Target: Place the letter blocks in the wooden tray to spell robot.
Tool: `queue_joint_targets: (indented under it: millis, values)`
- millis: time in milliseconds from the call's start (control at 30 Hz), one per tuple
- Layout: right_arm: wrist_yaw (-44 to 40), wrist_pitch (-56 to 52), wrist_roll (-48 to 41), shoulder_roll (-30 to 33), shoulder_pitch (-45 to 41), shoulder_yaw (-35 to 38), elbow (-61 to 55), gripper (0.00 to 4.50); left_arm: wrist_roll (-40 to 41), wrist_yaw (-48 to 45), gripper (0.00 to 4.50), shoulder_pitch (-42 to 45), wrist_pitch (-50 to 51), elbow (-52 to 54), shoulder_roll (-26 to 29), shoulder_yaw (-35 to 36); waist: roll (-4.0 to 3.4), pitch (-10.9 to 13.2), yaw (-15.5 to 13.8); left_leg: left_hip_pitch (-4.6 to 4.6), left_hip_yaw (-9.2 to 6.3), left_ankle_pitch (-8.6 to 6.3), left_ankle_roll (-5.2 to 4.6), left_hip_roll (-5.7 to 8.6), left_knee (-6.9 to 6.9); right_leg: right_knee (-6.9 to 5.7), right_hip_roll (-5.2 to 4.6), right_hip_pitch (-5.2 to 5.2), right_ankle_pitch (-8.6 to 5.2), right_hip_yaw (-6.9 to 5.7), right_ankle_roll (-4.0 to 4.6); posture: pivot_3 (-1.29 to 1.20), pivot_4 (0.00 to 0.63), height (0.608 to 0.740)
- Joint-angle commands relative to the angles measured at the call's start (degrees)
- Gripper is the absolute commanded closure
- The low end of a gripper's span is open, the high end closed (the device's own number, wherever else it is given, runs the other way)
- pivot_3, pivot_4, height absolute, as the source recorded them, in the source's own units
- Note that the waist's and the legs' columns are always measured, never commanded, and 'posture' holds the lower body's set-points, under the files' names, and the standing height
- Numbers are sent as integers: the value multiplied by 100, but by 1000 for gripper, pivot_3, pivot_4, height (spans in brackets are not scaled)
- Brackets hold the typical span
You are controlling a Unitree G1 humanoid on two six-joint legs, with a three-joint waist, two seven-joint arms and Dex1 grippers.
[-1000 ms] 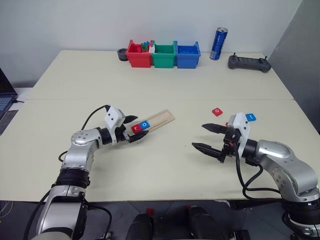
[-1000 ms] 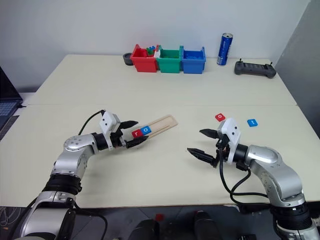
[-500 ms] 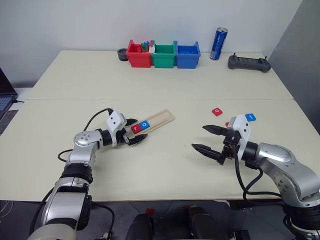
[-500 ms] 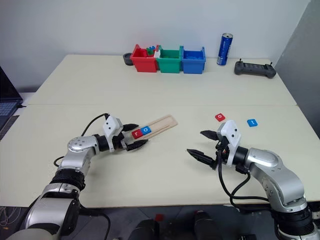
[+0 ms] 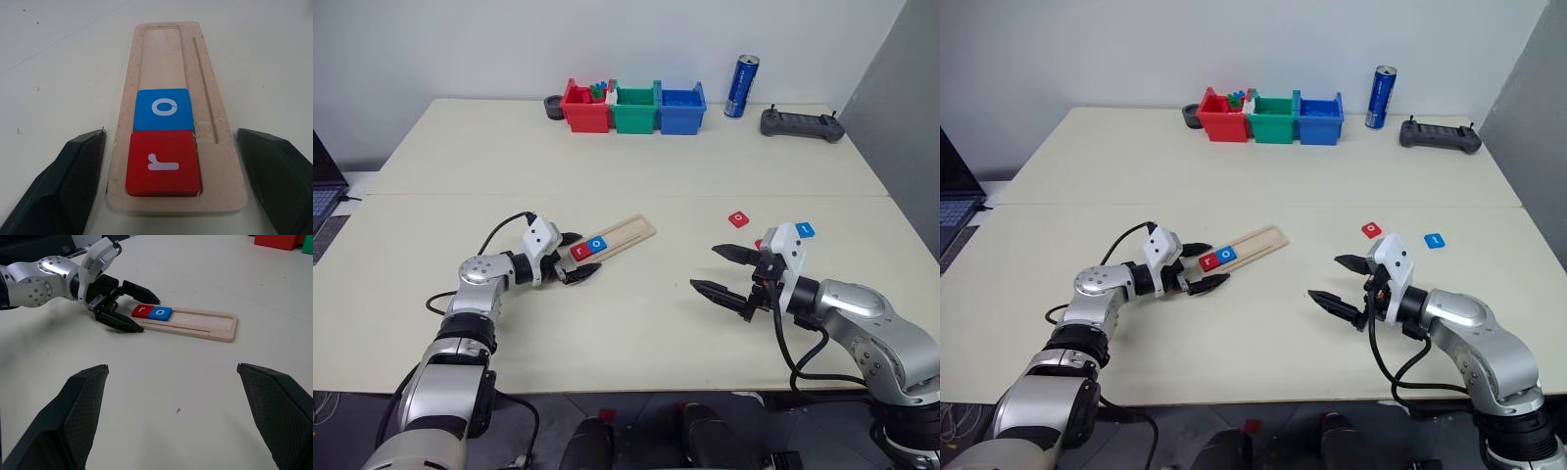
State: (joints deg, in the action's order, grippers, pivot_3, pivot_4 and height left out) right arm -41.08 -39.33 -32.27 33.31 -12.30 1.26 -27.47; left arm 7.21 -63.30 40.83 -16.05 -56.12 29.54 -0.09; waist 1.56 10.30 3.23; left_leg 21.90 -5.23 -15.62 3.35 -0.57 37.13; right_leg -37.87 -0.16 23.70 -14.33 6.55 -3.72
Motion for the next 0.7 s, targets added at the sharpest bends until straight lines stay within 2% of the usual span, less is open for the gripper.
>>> queue_joint_targets:
  millis: [33, 100, 433, 700]
  values:
    - [52, 14, -148, 36, -143, 201, -201, 0, -84, -77, 547, 63, 155, -140, -21, -22, 0, 0, 1, -1, 0, 0, 0, 0, 1, -1, 0, -1, 0, 0, 0, 0, 150, 740]
    - [54, 23, -165, 47, -146, 215, -194, 0, -82, -133, 1104, 52, 201, -137, -15, -18, 0, 0, 0, -2, -4, 0, 0, 0, 2, -2, 0, -4, 0, -4, 0, 0, 150, 740]
    - [84, 73, -152, 38, -217, 243, -115, 0, -151, -163, 1112, 85, 84, -132, -21, -21, 0, -1, 0, -2, -19, 0, 0, 0, 4, -4, 0, -8, -1, -16, 2, 0, 150, 740]
    - [-382, 317, -159, 532, 171, 594, -236, 0, 24, -660, 1112, -306, 8, 1177, -415, -297, 0, 0, -54, 8, -46, 1, 0, 4, 7, 7, -8, -18, -4, -45, 7, 0, 150, 740]
